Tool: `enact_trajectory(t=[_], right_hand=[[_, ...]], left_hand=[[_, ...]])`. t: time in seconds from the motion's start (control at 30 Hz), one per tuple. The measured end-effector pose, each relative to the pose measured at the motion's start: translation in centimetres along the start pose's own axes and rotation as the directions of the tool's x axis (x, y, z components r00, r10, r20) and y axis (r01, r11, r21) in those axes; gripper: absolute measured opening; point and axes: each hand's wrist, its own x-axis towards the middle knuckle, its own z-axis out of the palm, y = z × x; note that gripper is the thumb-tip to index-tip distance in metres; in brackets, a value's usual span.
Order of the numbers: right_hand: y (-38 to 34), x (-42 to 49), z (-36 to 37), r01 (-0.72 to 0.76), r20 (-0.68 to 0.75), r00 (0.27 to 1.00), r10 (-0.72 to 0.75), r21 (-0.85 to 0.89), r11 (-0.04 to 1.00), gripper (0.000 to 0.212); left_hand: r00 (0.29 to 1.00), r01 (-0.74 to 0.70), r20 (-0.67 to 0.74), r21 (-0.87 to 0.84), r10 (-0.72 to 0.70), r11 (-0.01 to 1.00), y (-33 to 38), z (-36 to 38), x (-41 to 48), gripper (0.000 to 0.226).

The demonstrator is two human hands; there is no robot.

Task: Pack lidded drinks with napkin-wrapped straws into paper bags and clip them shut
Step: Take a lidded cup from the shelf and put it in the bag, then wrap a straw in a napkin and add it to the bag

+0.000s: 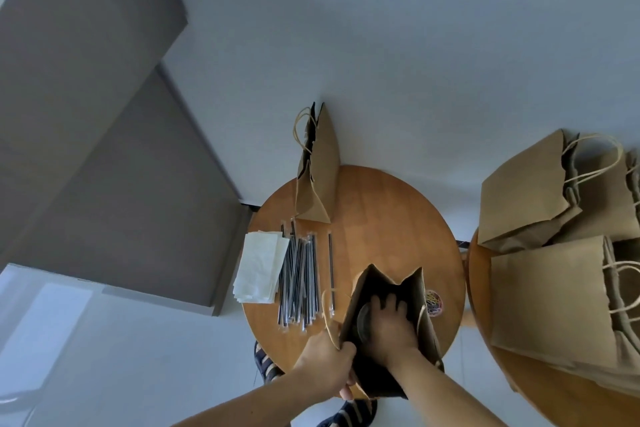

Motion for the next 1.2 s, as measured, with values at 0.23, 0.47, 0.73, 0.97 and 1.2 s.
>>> enact_trajectory(t=[0.23,0.47,0.73,0.97,1.2], right_hand=[[0.8,1.5,1.8,0.014,-0.003,1.000,-0.014,0.026,1.000,0.075],[0.7,-1.0,-1.4,-0.033,0.107,0.994,0.011,0.208,0.978,0.076],[3.3,-6.7,-13.5,0.101,-0.162,0.985,-0.064,0.232,0.967,0.017],[-3.0,-4.6,-18.2,0.282,-0.470,0.883,0.015,0.554,0.783,0.012],[-14.6,3.9,-10.8,0.126,-0.116,0.991,-0.062,0.719,0.684,0.029]], left_hand=[[1.000,-0.013,-0.012,0.050,0.013,0.999,-0.7,-0.1,1.0,0.015],[0.999,-0.013,0.053,0.112,0.007,0.994,0.0,0.0,0.9,0.045],[0.961,-0.147,0.277,0.438,0.022,0.887,1.4,-3.0,0.1,0.082],[0.984,-0.005,-0.163,0.391,0.075,0.920,1.1,-11.3,1.2,0.044],[0.923,0.103,-0.381,0.094,-0.060,0.990,-1.7,-18.6,4.0,0.039]])
